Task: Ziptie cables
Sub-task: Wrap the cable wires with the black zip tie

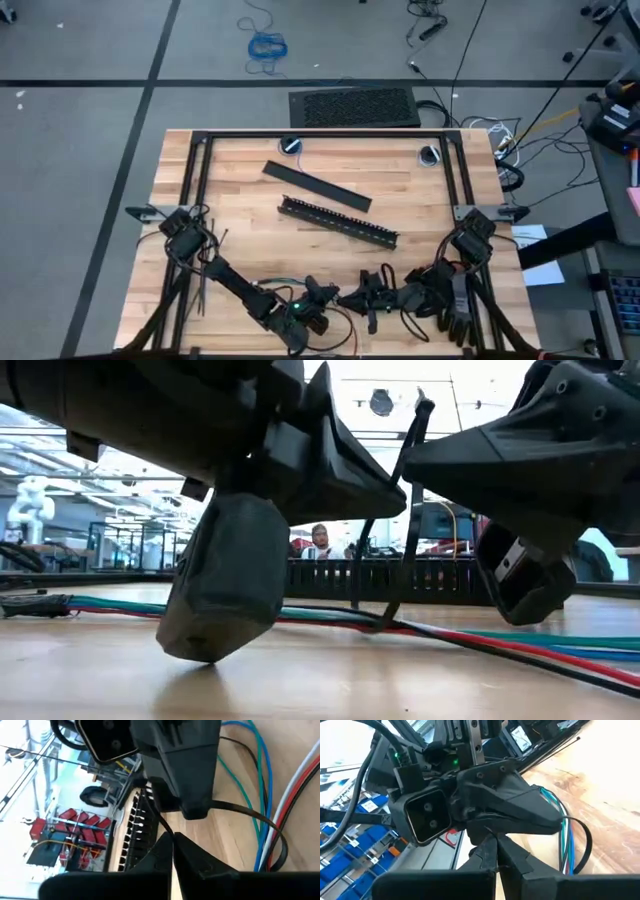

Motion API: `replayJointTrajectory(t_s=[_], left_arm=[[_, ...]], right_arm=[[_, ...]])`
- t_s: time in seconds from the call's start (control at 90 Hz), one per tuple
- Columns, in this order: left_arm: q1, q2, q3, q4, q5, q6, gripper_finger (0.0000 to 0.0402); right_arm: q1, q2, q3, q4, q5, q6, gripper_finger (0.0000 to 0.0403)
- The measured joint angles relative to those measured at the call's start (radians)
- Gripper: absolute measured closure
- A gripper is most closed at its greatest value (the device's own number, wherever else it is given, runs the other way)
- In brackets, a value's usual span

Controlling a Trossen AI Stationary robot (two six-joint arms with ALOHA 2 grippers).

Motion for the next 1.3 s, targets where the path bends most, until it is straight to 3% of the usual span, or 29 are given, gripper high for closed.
replayJointTrajectory(t_s=[0.322, 0.467, 0.556, 1.033, 1.3], left_arm=[[0.003, -0.001, 0.000, -0.029, -0.002, -0.010, 0.0382], [0.003, 0.003, -0.002, -0.013, -0.001, -0.233, 0.0382], [0.003, 0.004, -0.003, -0.015, 0.001, -0.282, 0.0382], [0.018, 0.004, -0.004, -0.007, 0.004, -0.314, 0.0382], [0.005, 0.000, 0.000, -0.030, 0.002, -0.113, 0.0383]], right_arm=[[0.011, 0.000, 0.000, 0.020, -0.018, -0.043, 0.0403], [0.011, -0.012, 0.000, 0.020, -0.076, -0.067, 0.0403], [0.011, -0.013, 0.000, 0.020, -0.079, -0.069, 0.0403], [0.018, -0.013, 0.000, -0.009, -0.088, -0.108, 0.0403], [0.014, -0.014, 0.000, 0.002, -0.032, -0.135, 0.0403]])
